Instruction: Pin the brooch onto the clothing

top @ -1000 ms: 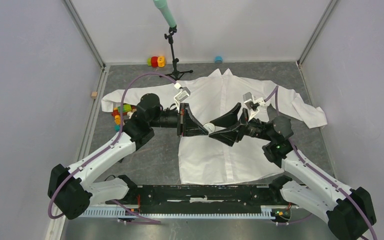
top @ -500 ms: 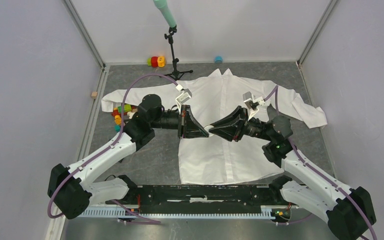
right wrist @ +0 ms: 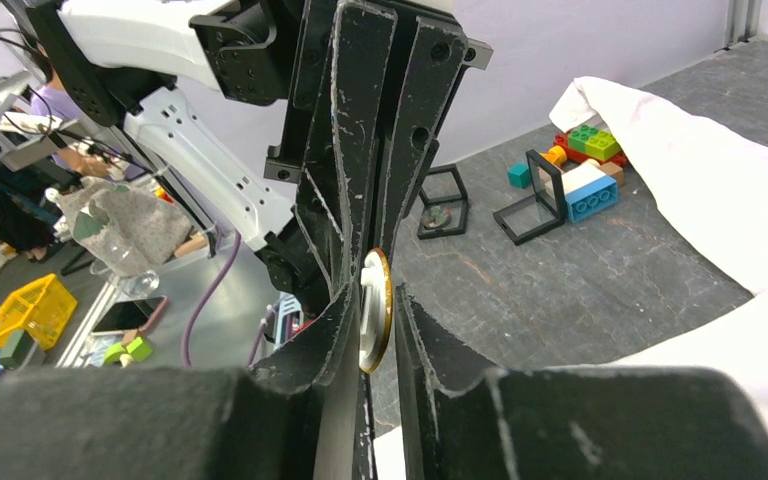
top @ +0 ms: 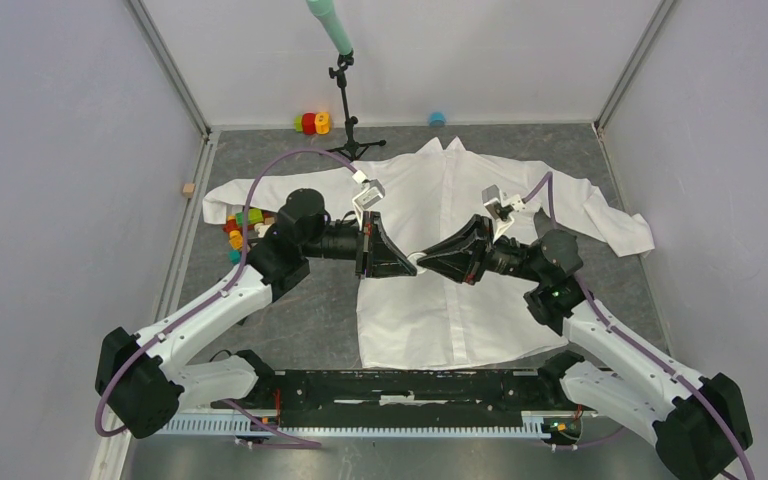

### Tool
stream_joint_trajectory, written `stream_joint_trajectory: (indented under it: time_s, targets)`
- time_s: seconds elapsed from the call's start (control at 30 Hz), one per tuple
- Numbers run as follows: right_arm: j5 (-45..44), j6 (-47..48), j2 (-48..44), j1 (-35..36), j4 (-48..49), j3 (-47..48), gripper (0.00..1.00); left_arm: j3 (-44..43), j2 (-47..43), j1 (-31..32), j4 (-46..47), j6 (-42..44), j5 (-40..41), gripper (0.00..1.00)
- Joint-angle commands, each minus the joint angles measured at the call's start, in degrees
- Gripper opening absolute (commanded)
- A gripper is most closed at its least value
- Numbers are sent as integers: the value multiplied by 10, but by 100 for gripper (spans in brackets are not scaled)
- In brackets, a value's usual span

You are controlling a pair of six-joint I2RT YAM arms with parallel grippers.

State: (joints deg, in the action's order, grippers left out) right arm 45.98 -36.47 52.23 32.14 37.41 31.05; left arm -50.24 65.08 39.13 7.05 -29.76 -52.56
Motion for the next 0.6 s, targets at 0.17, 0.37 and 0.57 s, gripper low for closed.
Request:
stream_joint_trajectory:
  time_s: [0.17, 0.37, 0.57]
  targets:
    - [-46, 98, -10, 8, -108, 7, 16, -17, -8, 5, 5, 23, -7, 2]
    - [-83, 154, 2, 25, -160, 12, 13, -13, -5, 11, 24, 14, -19, 2]
    - [-80, 163, 6, 38, -164, 22, 17, -12, -2, 12, 24, 14, -17, 2]
